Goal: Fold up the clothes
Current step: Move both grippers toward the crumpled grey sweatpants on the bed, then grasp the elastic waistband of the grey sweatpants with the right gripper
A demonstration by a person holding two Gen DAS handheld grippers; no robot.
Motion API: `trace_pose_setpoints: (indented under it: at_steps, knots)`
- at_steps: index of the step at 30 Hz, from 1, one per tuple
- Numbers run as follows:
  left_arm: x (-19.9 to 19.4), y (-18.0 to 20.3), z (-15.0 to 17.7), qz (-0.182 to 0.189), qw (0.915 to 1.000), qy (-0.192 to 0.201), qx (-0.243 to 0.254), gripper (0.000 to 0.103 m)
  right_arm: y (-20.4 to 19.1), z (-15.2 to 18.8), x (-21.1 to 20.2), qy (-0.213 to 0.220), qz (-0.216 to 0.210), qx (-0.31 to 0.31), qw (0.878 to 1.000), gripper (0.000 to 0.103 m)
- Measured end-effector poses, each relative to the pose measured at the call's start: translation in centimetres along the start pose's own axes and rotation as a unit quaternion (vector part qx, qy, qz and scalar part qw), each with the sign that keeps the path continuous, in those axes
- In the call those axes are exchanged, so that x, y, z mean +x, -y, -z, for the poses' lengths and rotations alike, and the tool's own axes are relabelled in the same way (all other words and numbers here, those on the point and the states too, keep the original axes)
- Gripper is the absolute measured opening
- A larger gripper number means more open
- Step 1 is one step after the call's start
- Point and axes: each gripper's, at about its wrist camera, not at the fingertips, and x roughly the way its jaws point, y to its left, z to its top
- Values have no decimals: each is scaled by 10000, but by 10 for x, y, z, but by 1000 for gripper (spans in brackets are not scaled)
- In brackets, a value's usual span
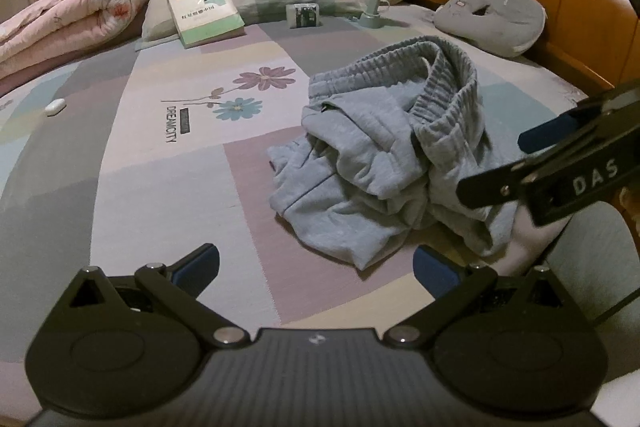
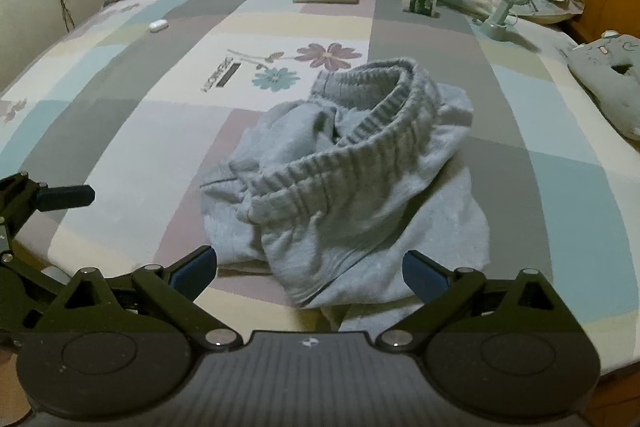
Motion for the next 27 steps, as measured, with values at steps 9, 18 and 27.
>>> trace_pose_setpoints:
  at_steps: [9,18,27]
  knots:
    - [4,9,-7,-38,9989,-131,-449,102,-1,5,-2,68,-84,-110,9999,101]
    - [8,31,-23,-150,9995,-171,-207,102,22,4,-9,226,-93,47,9997,101]
    - [21,41,-36,-10,9998,-207,-84,102,48,-12,-13,306,-52,158,9994,84]
